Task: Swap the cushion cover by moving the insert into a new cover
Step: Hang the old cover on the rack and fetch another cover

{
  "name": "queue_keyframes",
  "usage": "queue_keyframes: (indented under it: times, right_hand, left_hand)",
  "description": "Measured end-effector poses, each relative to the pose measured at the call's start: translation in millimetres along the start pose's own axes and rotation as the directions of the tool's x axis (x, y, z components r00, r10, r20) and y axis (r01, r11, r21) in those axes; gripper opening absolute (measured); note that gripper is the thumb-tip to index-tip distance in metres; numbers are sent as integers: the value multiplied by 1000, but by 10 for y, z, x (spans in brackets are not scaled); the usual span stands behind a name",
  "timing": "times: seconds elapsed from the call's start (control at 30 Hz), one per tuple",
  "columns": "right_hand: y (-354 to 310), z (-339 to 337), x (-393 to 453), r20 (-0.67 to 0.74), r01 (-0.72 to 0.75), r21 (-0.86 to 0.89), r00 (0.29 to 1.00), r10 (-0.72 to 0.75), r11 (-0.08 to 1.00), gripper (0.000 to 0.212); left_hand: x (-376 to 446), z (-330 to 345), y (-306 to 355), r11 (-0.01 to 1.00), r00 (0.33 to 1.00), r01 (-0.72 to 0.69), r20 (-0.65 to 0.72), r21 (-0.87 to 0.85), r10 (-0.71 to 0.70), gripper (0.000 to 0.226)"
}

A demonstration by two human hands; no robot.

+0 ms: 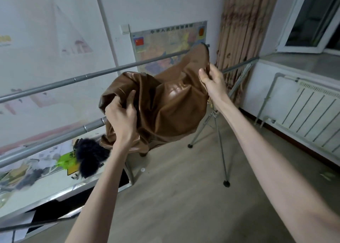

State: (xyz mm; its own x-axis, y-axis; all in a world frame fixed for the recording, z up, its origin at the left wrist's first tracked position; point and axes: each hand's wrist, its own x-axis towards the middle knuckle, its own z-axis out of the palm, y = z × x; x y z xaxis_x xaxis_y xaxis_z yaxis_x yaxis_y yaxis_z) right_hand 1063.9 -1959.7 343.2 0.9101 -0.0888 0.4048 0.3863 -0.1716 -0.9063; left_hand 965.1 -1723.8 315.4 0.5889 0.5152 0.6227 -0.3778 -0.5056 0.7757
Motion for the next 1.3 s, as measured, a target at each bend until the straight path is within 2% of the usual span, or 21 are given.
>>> queue_keyframes:
  times: [0.17,0.3,0.4,0.5,0.57,0.7,0.8,0.9,1.07,1.3]
  right_hand:
    - [-232,-32,-97,-69,38,6,997,-38,999,54]
    - [-475,-292,-102,-175,64,0,983,-63,998,54]
    - [-420,-617,-257,-245,25,16,969,-20,1000,50]
    - [-260,-1013,-569,-318,-9,7,948,10,1000,22]
    - [-193,-1276,-799,-373,-23,-37,928,7,999,14]
    - [-129,-1791,-1273,-478,-126,-139,877,45,982,35]
    - [-146,-2115,-1632,-536,-206,-229,843,54,951,35]
    - [-177,-2444,-1999,-593,-305,-267,800,94,914,32]
    - [-233,-2917,-2671,-650,-424,-283,744,153,861,34]
    - [-473,-3379,-3965,-769,-531,-254,618,165,808,27]
  left_hand:
    - [-67,37,-59,990,999,51,-10,-128,-53,26]
    - [-96,190,160,984,1000,-26,3,-178,27,23]
    - [-192,365,386,973,990,-84,90,-216,106,22]
    - [-411,570,563,961,965,-144,181,-235,189,23]
    - [-612,728,659,951,935,-188,251,-246,249,27]
    - [-1026,1041,789,942,881,-172,383,-289,278,38]
    - [-1384,1207,841,943,852,-54,477,-328,215,38]
    - [-1781,1346,896,941,782,57,601,-334,166,34]
    - [-2364,1460,1054,954,645,116,751,-278,140,28]
    - [-3247,1336,1500,952,468,213,878,-220,98,24]
